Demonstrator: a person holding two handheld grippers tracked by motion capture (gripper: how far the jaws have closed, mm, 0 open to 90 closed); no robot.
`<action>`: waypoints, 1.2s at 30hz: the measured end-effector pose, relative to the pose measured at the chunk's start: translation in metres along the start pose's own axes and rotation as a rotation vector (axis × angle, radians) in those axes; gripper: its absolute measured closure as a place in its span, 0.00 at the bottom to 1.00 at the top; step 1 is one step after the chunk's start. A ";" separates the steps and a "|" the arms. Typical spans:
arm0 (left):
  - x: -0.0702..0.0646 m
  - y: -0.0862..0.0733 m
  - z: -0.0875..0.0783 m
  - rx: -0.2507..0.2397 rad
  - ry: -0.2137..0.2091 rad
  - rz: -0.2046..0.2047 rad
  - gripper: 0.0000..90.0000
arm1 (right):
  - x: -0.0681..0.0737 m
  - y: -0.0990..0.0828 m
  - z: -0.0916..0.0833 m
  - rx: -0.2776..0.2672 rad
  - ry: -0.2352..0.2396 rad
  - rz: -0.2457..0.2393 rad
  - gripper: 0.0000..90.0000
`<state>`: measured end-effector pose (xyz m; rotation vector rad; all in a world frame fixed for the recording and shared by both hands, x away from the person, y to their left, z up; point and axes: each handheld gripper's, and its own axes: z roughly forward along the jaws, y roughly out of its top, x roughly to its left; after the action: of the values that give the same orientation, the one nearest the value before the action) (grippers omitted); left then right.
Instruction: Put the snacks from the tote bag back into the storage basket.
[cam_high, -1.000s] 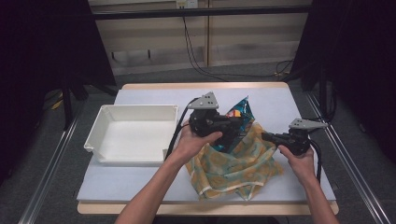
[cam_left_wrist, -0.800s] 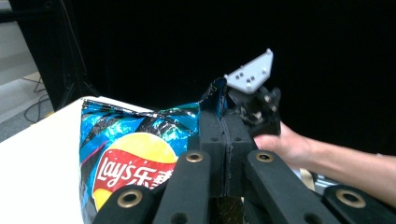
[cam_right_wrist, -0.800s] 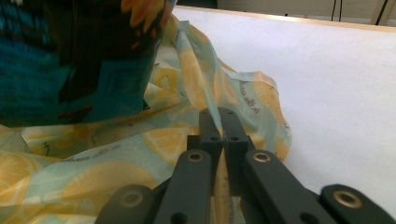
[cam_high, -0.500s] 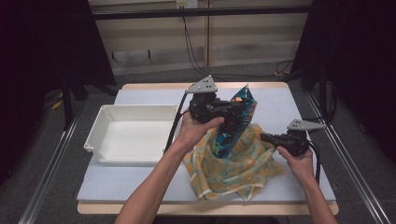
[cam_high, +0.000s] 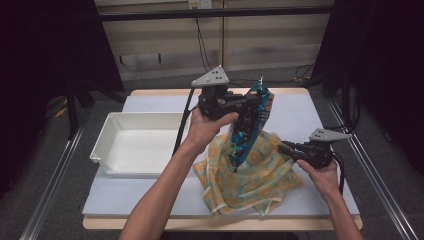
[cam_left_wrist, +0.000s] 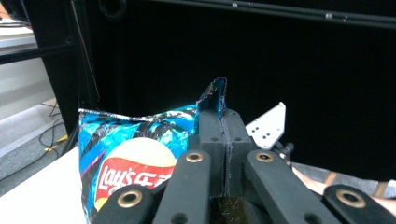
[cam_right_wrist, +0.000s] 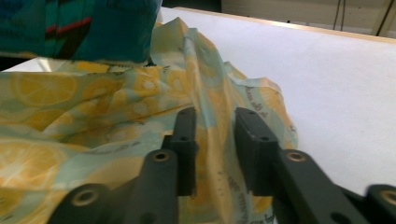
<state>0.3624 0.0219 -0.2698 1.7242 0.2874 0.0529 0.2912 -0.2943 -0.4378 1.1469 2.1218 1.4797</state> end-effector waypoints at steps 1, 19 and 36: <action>0.000 0.001 -0.001 -0.004 0.001 0.003 0.99 | 0.001 0.000 -0.001 0.001 0.003 0.002 0.70; 0.006 0.037 -0.047 -0.037 0.091 0.042 0.99 | 0.019 -0.009 -0.036 -0.053 -0.005 -0.004 0.33; 0.034 0.026 -0.128 -0.063 0.247 0.004 1.00 | 0.043 -0.026 -0.058 -0.101 -0.025 0.002 0.31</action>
<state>0.3746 0.1490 -0.2260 1.6560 0.4594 0.2772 0.2153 -0.3030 -0.4291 1.1257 2.0054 1.5466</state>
